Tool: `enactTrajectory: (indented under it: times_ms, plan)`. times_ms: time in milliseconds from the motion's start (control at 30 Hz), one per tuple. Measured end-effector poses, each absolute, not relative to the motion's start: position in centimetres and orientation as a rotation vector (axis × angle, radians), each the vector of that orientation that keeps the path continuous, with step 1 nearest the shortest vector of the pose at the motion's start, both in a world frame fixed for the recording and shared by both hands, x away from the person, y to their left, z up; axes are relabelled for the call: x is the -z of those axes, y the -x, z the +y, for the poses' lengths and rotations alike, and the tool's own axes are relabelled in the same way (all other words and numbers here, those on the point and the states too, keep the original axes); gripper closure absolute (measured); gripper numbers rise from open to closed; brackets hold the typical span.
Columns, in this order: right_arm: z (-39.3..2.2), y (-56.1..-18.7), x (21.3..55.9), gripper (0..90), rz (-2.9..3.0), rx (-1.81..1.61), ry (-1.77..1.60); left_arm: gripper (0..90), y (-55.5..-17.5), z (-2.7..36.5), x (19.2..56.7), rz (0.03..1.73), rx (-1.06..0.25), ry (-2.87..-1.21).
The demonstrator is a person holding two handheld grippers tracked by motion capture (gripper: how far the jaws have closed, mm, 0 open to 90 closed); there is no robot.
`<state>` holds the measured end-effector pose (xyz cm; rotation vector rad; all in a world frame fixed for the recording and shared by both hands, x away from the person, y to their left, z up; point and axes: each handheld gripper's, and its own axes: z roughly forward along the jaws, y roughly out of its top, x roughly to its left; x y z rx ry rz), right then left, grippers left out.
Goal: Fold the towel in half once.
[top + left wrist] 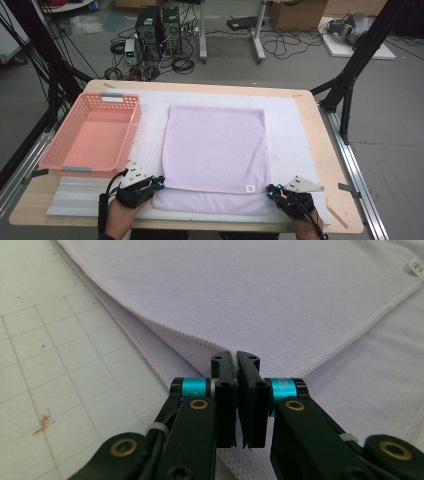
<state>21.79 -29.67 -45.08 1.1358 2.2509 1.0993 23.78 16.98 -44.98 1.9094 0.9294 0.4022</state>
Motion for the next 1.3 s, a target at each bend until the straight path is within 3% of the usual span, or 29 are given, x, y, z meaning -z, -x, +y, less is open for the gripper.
enactTrajectory:
  times_ms: [767,1300]
  plan:
    - [-30.2,-19.2,42.8,85.9,2.237,-1.192,-1.074,87.2,-21.1,18.6,43.0,0.898,-0.338,-1.797]
    - [-30.6,-14.9,42.4,86.0,2.291,-1.201,-1.064,87.2,-17.5,19.1,43.1,0.856,-0.293,-1.897]
